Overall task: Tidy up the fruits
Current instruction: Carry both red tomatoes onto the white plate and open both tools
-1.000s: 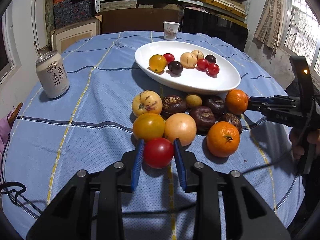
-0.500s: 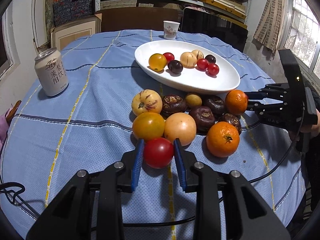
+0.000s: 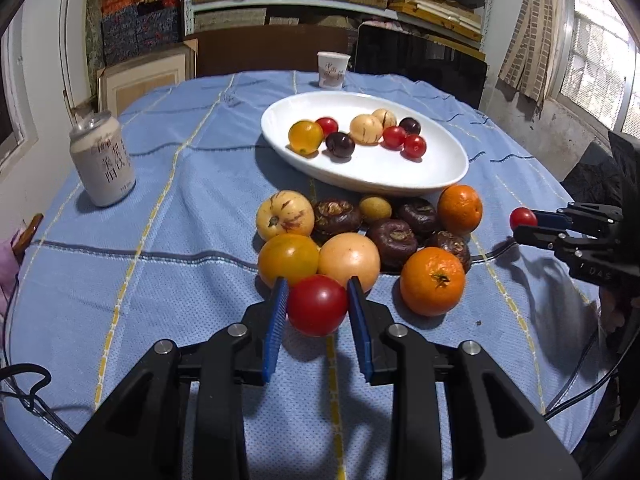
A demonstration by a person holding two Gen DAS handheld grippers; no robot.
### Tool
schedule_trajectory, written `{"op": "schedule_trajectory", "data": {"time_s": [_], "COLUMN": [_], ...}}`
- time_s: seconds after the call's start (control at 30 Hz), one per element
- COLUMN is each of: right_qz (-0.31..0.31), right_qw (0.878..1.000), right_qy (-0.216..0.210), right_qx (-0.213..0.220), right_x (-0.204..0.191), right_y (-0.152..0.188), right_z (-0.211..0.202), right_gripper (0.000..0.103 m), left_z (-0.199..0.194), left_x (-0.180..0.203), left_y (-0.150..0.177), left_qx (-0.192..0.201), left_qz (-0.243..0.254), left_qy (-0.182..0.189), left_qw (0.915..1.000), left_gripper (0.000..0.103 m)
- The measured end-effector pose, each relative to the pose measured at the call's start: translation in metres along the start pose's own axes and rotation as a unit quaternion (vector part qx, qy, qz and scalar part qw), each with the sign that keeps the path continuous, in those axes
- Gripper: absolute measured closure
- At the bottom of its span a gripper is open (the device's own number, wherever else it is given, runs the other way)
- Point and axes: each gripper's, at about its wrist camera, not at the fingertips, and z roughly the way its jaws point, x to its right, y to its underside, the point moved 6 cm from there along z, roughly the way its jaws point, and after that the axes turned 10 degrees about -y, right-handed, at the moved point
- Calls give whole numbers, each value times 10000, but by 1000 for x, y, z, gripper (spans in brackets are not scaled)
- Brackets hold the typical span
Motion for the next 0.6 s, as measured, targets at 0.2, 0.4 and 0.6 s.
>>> {"op": "schedule_trajectory", "data": {"time_s": [0.2, 0.4, 0.6], "right_qz": [344, 411, 486], "right_qw": [9990, 9982, 9959], "right_qy": [-168, -267, -350], "right_qx": [228, 356, 676], "right_x": [3, -2, 3], "right_y": [-3, -7, -38], "right_z": [-17, -22, -36], "right_gripper": [74, 74, 74], "left_z": [-12, -23, -27], "left_x": [2, 2, 10], "left_y": [-1, -9, -50], "left_qx": [125, 175, 364], "left_qz": [-13, -55, 43], "left_qy": [110, 198, 311], "left_qw": [9999, 9996, 9988], "left_gripper": [73, 73, 73]}}
